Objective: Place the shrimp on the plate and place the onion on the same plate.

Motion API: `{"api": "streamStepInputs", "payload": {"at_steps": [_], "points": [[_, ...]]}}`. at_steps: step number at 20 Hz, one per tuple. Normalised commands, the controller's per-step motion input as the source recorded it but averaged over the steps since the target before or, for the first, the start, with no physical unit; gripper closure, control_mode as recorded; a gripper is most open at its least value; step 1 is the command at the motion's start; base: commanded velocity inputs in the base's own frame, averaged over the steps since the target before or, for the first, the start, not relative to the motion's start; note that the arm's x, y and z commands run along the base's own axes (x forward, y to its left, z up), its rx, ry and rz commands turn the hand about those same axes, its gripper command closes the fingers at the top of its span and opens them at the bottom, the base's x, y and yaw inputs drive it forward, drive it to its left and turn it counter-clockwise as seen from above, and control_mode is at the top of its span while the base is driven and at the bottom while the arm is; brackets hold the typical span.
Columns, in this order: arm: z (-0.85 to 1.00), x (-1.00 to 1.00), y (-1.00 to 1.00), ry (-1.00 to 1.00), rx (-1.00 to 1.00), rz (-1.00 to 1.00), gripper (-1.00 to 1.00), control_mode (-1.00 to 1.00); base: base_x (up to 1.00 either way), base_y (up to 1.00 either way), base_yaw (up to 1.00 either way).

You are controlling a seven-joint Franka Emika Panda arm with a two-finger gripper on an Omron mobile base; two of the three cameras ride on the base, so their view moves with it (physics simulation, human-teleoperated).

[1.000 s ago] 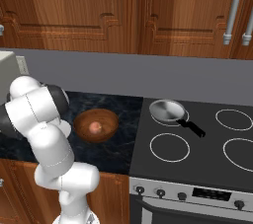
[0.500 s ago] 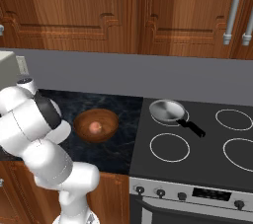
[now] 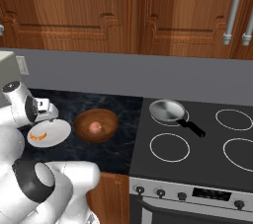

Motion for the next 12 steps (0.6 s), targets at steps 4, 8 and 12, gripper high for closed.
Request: {"api": "streamStepInputs", "payload": {"at_steps": [4, 8, 12], "points": [[0.95, -0.32, -0.46, -0.04, 0.00, 0.00, -1.00, -1.00, 0.00, 0.00, 0.00], [0.86, -0.07, -0.55, 0.00, 0.00, 0.00, -1.00, -1.00, 0.00, 0.00, 0.00], [0.42, 0.01, -0.62, 0.06, 0.00, -0.01, -1.00, -1.00, 0.00, 0.00, 0.00]]}}
